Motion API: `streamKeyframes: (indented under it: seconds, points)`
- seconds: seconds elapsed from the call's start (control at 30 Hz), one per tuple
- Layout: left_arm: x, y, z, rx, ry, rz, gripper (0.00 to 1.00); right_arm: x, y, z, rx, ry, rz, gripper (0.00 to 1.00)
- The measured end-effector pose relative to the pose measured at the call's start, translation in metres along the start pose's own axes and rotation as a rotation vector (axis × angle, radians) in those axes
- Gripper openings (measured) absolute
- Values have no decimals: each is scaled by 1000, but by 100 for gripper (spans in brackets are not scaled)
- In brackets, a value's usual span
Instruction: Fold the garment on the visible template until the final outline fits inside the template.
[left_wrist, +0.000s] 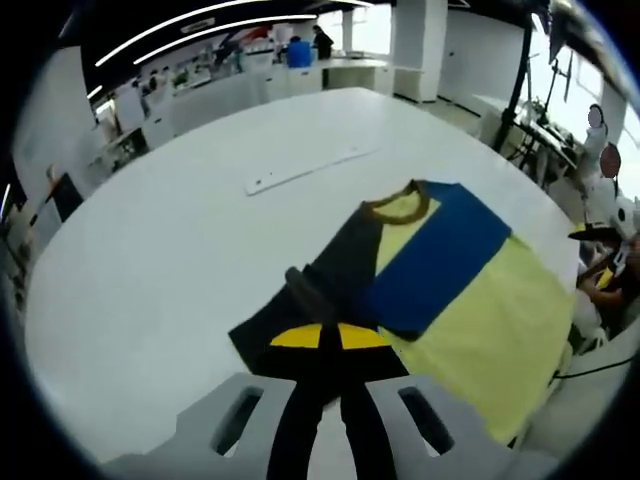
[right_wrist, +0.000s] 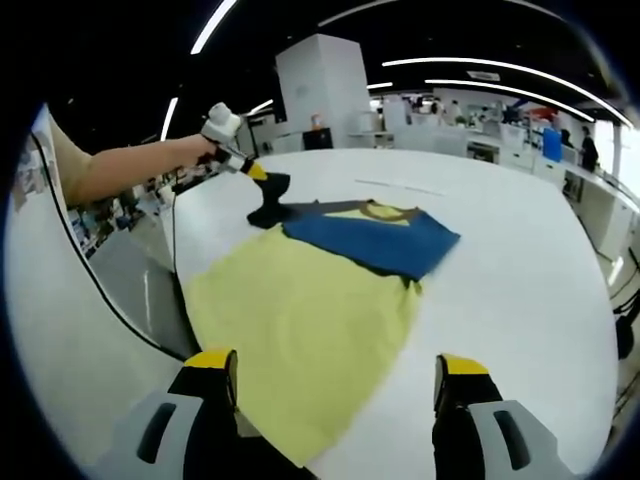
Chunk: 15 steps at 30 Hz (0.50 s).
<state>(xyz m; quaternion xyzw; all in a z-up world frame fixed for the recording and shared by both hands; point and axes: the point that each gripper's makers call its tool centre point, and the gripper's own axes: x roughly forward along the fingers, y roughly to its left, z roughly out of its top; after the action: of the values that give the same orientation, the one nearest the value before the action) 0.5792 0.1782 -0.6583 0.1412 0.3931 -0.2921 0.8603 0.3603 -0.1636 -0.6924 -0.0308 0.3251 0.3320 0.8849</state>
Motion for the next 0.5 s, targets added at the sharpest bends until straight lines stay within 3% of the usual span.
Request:
streamKeyframes:
  seconds: [0.5]
  points:
    - [17, -24, 23, 52, -6, -50, 1, -4, -4, -2, -23, -2, -2, 80]
